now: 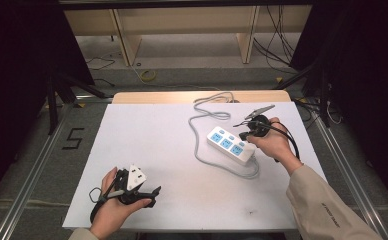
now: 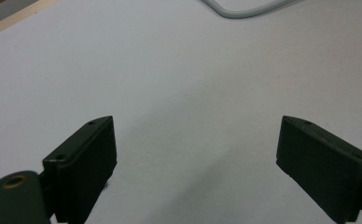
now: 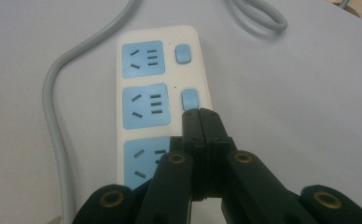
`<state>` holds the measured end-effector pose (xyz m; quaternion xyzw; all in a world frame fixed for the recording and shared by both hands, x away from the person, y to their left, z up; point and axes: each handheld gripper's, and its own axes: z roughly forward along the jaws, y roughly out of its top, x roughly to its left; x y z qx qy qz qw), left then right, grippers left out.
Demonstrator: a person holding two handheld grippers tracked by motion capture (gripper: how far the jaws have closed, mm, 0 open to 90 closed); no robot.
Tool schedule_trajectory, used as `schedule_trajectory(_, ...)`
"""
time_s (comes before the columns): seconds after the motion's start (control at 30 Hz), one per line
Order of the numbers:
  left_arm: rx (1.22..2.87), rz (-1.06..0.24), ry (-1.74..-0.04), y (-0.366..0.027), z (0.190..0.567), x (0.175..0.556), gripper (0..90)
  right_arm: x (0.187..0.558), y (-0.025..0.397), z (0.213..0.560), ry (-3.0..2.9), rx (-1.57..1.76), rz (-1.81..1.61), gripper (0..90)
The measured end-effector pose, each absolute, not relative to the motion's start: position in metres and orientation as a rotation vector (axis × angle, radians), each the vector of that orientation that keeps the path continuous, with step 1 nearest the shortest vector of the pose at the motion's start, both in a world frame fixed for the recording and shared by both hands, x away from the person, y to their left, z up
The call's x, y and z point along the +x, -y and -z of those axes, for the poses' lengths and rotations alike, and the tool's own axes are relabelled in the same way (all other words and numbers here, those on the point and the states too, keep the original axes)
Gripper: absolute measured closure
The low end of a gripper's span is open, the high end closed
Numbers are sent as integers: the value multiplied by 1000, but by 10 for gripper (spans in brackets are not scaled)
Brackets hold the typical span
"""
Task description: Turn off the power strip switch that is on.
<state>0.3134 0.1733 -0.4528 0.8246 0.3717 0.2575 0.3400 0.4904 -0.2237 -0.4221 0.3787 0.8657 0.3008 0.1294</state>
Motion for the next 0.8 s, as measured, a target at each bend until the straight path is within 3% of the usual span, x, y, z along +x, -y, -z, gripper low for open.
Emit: schedule_trajectory(0.8,2145,-671,-969,-173,453,314,117,469,236,418,-2514,1084,-904,900)
